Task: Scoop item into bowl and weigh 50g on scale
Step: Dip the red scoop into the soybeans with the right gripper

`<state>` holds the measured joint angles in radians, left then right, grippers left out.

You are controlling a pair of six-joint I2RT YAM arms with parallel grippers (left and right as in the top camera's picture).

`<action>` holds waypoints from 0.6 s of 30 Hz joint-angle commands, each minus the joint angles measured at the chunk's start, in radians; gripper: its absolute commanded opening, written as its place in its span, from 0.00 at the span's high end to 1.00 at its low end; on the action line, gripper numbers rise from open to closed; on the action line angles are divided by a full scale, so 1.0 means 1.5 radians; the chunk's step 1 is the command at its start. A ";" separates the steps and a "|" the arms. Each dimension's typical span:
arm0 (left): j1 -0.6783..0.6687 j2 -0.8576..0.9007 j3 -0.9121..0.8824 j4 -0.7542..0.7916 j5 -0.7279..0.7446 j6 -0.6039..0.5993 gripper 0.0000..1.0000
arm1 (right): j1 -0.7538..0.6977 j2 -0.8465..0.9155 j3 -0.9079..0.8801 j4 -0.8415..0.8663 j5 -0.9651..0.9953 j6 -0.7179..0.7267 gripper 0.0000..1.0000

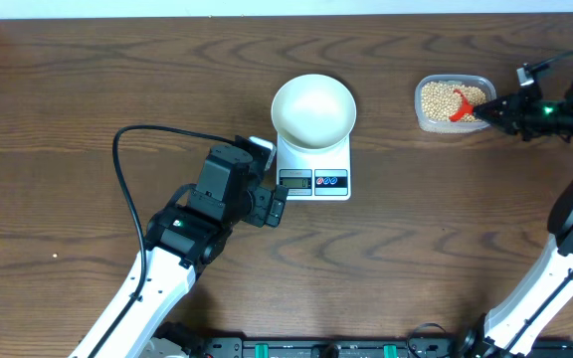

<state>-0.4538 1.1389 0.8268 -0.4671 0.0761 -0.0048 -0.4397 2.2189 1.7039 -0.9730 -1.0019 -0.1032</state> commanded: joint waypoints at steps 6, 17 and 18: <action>-0.001 0.003 -0.002 -0.001 0.002 -0.010 0.05 | -0.049 0.005 -0.004 -0.023 -0.100 -0.075 0.99; -0.001 0.003 -0.002 -0.001 0.002 -0.010 0.05 | -0.061 0.005 -0.004 -0.065 -0.166 -0.132 0.99; -0.001 0.003 -0.002 -0.001 0.002 -0.010 0.05 | -0.064 0.005 -0.004 -0.068 -0.172 -0.135 0.99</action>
<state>-0.4538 1.1389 0.8268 -0.4671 0.0761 -0.0048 -0.5236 2.2192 1.7023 -1.0622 -1.1557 -0.2562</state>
